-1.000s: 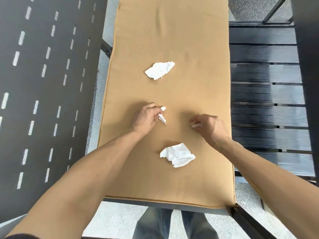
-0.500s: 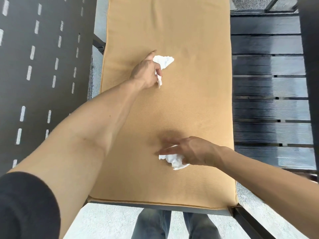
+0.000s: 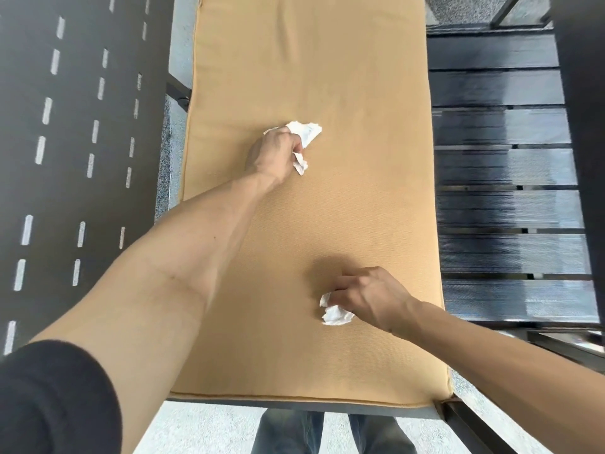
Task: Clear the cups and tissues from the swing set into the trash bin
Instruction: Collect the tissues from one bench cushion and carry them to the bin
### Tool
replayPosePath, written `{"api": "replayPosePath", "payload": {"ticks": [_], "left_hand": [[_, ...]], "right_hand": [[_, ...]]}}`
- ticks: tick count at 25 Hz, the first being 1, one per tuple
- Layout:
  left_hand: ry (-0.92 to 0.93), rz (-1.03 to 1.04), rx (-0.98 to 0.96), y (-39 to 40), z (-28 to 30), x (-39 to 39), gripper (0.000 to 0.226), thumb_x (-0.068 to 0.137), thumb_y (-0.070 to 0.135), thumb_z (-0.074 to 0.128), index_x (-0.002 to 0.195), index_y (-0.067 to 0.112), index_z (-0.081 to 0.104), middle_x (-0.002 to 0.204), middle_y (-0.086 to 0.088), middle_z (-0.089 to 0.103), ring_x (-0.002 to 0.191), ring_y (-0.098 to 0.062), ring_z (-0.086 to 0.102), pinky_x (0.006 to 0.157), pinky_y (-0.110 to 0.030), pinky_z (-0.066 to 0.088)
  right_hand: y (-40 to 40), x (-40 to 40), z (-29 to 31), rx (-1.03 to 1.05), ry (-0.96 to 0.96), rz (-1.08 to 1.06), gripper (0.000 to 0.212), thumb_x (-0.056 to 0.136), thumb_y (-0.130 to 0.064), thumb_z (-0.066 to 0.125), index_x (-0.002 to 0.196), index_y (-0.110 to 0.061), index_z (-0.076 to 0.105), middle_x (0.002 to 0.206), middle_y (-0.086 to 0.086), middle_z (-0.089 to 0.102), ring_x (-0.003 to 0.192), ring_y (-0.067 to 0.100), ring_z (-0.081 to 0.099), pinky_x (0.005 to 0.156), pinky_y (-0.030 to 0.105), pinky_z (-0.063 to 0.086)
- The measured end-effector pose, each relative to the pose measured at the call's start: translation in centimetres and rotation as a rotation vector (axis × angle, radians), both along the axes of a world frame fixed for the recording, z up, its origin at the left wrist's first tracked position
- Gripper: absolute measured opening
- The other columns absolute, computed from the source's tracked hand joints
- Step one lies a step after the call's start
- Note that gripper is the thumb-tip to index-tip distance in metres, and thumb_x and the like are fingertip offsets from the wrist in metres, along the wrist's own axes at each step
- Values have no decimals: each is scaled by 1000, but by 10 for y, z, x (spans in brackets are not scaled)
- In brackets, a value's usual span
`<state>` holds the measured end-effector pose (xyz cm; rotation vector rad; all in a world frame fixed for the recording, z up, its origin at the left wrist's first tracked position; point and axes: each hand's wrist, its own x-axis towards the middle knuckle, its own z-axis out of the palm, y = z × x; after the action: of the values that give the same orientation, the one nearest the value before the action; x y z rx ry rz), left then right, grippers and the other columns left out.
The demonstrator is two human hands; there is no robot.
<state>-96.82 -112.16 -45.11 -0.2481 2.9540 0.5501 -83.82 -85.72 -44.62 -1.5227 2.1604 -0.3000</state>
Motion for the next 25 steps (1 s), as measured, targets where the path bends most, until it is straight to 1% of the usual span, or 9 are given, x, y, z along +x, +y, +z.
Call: {"api": "replayPosePath", "payload": {"ticks": [4, 6, 9, 11, 13, 15, 17, 21, 25], "left_hand": [[-52, 21, -17, -1, 7, -2, 56, 84, 0, 56, 132, 25, 47, 124, -5, 62, 108, -32, 59, 83, -37, 50], [-107, 25, 32, 4, 13, 4, 58, 85, -1, 56, 138, 19, 44, 126, -5, 62, 115, -29, 56, 88, -32, 47], [-192, 33, 61, 9, 21, 27, 42, 86, -6, 46, 121, 11, 63, 126, -4, 61, 118, -26, 54, 87, -24, 42], [-223, 67, 75, 11, 31, 43, 37, 83, -5, 49, 106, 14, 70, 121, -7, 61, 109, -29, 58, 85, -28, 47], [-212, 72, 98, 18, 53, 61, 28, 83, -1, 54, 100, 14, 70, 111, -11, 59, 101, -32, 59, 84, -35, 50], [-171, 86, 129, 30, 82, 78, 22, 84, 2, 55, 97, 12, 70, 102, -14, 57, 94, -34, 59, 81, -35, 49], [-119, 93, 179, 42, 113, 93, 23, 84, 0, 52, 94, 12, 69, 98, -13, 56, 90, -32, 59, 75, -30, 45], [-39, 121, 219, 72, 184, 120, 25, 87, 0, 49, 98, 14, 66, 101, -11, 54, 90, -29, 58, 71, -25, 37], [77, 166, 258, 111, 246, 143, 27, 86, -2, 48, 94, 18, 64, 101, -9, 54, 89, -27, 56, 71, -27, 38]], "right_hand": [[2, 3, -5, -45, 71, -124, 40, 66, -17, 78, 94, -43, 68, 67, -15, 57, 68, 11, 51, 50, 19, 31], [2, 2, 1, -67, 74, -266, 34, 68, -16, 78, 89, -41, 69, 66, -13, 57, 70, 14, 53, 48, 20, 39], [4, -2, 20, -118, 49, -467, 24, 76, -15, 73, 86, -37, 71, 74, -12, 64, 75, 17, 55, 51, 29, 50], [6, -9, 41, -122, 45, -537, 21, 80, -16, 68, 88, -35, 72, 81, -11, 66, 79, 19, 55, 56, 33, 52], [13, -15, 72, -138, 45, -592, 19, 82, -17, 66, 91, -33, 73, 86, -10, 68, 82, 19, 55, 62, 32, 51], [20, -21, 104, -178, 60, -635, 18, 83, -18, 65, 94, -31, 73, 90, -10, 68, 84, 20, 55, 65, 32, 49], [28, -26, 135, -195, 58, -675, 17, 87, -22, 62, 97, -32, 71, 94, -11, 67, 87, 19, 54, 69, 34, 48], [42, -34, 189, -235, 77, -679, 18, 90, -27, 57, 99, -37, 69, 98, -13, 65, 92, 16, 53, 70, 33, 45], [62, -37, 242, -334, 106, -682, 20, 87, -22, 61, 102, -30, 72, 99, -9, 68, 96, 20, 57, 72, 31, 45]]}}
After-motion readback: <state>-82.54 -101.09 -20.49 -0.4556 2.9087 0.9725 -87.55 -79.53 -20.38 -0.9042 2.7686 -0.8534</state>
